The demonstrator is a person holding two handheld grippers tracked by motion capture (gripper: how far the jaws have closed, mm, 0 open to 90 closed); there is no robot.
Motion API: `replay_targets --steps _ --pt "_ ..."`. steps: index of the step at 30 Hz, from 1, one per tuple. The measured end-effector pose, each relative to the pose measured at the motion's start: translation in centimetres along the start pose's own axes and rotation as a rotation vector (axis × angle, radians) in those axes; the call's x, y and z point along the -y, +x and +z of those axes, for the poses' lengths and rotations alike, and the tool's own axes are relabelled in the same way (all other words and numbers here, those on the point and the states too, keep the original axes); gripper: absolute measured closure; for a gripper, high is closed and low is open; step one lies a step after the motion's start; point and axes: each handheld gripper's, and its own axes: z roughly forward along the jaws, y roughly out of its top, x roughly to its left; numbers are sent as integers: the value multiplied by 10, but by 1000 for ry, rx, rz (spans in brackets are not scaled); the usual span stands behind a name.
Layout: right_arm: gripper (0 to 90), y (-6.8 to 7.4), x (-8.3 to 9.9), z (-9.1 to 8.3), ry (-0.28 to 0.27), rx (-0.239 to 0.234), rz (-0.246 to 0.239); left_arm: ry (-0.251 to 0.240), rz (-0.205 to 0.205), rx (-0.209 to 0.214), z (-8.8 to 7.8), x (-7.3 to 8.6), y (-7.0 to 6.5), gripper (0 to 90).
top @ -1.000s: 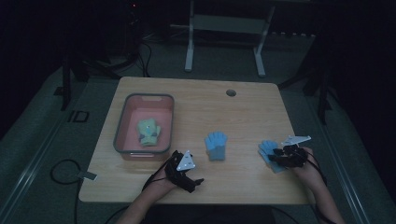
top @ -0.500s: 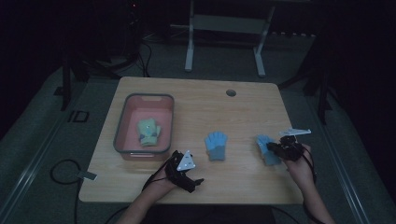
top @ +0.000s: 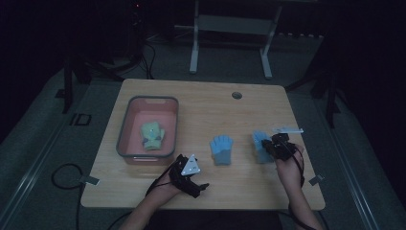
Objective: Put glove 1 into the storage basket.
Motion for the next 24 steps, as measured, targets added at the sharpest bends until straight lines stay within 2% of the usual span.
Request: replay_targets --steps 1,2,3,7,13,15,22,23,24 --pt "846 2 1 3 1 2 6 -2 0 2 0 0 0 20" --pt "844 5 3 13 14 31 6 -2 1 1 0 0 0 21" --pt "844 5 3 13 14 31 6 -3 1 0 0 0 0 21" --pt "832 6 5 32 36 47 43 1 3 0 0 0 1 20" --pt "799 5 11 46 71 59 43 -1 3 1 0 0 1 21" --pt "751 3 15 54 90 52 43 0 1 4 0 0 1 21" --pt "714 -1 12 48 87 20 19 -1 3 3 0 1 1 21" --pt "703 -7 9 42 78 -2 -17 -3 2 3 0 1 1 21" --pt "703 -7 9 42 78 -2 -17 -2 1 4 0 1 1 21"
